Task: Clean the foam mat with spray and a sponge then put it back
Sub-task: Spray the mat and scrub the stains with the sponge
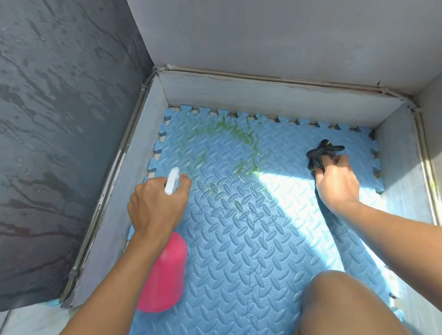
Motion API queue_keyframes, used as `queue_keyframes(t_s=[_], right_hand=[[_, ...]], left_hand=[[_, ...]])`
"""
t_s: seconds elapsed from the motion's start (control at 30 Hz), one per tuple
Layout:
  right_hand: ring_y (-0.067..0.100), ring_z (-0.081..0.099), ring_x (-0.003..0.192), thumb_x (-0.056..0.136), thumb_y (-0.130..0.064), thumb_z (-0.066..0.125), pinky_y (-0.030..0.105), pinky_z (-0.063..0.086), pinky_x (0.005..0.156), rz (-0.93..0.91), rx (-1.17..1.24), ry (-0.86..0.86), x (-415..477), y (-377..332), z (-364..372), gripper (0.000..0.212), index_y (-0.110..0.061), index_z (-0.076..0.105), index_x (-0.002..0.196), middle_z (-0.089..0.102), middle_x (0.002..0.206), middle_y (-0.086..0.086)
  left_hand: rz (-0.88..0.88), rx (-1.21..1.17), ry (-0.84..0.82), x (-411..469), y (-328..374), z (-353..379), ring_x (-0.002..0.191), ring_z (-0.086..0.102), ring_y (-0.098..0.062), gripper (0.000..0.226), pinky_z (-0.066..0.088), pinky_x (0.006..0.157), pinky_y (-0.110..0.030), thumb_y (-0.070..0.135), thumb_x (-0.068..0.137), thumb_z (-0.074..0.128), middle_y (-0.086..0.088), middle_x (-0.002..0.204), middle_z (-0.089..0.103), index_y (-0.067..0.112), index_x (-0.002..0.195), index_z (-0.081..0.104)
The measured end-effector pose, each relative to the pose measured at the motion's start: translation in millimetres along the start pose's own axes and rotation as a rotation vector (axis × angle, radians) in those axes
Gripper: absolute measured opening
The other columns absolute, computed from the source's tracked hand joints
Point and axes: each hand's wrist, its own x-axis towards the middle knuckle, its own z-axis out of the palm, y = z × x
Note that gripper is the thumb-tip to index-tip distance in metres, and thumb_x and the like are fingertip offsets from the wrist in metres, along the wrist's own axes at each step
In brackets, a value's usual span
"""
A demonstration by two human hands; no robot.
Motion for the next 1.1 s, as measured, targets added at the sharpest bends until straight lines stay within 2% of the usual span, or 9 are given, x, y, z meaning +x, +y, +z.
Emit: queue_keyframes(t_s=[0.13,0.37,0.43,0.6,0.7,0.77,0.93,1.0,1.1], right_hand=[[0.044,0.059,0.094,0.099,-0.024,0.056,0.048,0.056,0.079,-0.007,-0.010,0.009,1,0,3,0.031,-0.012,0.060,0.127,0.048,0.117,0.022],[0.042,0.061,0.091,0.098,-0.028,0.052,0.044,0.054,0.079,0.005,0.074,0.015,1,-12,3,0.029,-0.015,0.063,0.121,0.050,0.118,0.019],[0.037,0.061,0.088,0.097,-0.031,0.050,0.039,0.053,0.074,-0.192,0.085,0.009,-13,-35,4,0.026,-0.017,0.065,0.113,0.052,0.113,0.015],[0.023,0.055,0.097,0.099,-0.042,0.047,0.033,0.053,0.064,-1.140,0.090,-0.308,-89,-98,29,0.032,-0.030,0.055,0.127,0.051,0.115,0.004],[0.023,0.057,0.095,0.101,-0.041,0.051,0.032,0.052,0.054,-1.430,0.037,-0.297,-67,-114,34,0.035,-0.026,0.055,0.132,0.054,0.113,0.007],[0.020,0.057,0.089,0.102,-0.041,0.050,0.029,0.051,0.058,-1.295,0.063,-0.184,-28,-118,25,0.031,-0.026,0.059,0.128,0.056,0.110,0.005],[0.040,0.060,0.098,0.099,-0.041,0.048,0.040,0.049,0.076,-0.179,0.174,-0.025,58,-119,15,0.032,-0.020,0.062,0.119,0.051,0.122,0.015],[0.038,0.060,0.098,0.098,-0.041,0.047,0.041,0.054,0.076,-0.203,0.180,-0.001,40,-131,18,0.031,-0.019,0.063,0.113,0.051,0.123,0.014],[0.025,0.057,0.085,0.098,-0.040,0.048,0.041,0.056,0.066,-0.815,0.210,-0.115,-27,-144,24,0.025,-0.022,0.062,0.108,0.053,0.110,0.007]], left_hand=[[0.017,-0.015,-0.069,4,-3,-5,0.067,0.057,-0.038,0.056,0.046,0.062,-0.038,0.059,0.085,0.062,-0.009,0.060,0.056,0.012,0.058,0.050],[0.035,0.017,-0.174,-1,-20,-8,0.059,0.049,-0.035,0.063,0.038,0.056,-0.035,0.058,0.087,0.064,-0.004,0.051,0.046,0.012,0.049,0.041],[0.050,0.003,-0.176,-2,-24,-10,0.058,0.051,-0.034,0.063,0.038,0.056,-0.035,0.058,0.086,0.065,-0.004,0.051,0.048,0.011,0.052,0.043],[0.040,-0.084,-0.122,6,-39,-16,0.053,0.042,-0.031,0.062,0.037,0.055,-0.037,0.053,0.088,0.069,-0.003,0.047,0.039,0.010,0.054,0.040],[0.035,-0.095,-0.121,9,-41,-14,0.052,0.040,-0.028,0.062,0.036,0.055,-0.037,0.052,0.088,0.071,-0.003,0.047,0.038,0.011,0.054,0.040],[0.045,-0.097,-0.126,10,-41,-10,0.051,0.039,-0.027,0.061,0.036,0.055,-0.037,0.050,0.088,0.071,-0.004,0.047,0.038,0.011,0.053,0.039],[0.070,-0.118,-0.150,11,-41,-6,0.056,0.036,-0.030,0.062,0.042,0.059,-0.042,0.047,0.090,0.072,-0.003,0.048,0.035,0.011,0.053,0.038],[0.064,-0.140,-0.152,11,-40,-4,0.055,0.036,-0.029,0.061,0.039,0.058,-0.040,0.047,0.089,0.072,-0.003,0.048,0.034,0.012,0.053,0.037],[0.065,-0.152,-0.162,11,-37,-1,0.055,0.040,-0.029,0.059,0.036,0.058,-0.038,0.048,0.088,0.073,-0.004,0.048,0.039,0.012,0.054,0.040]])
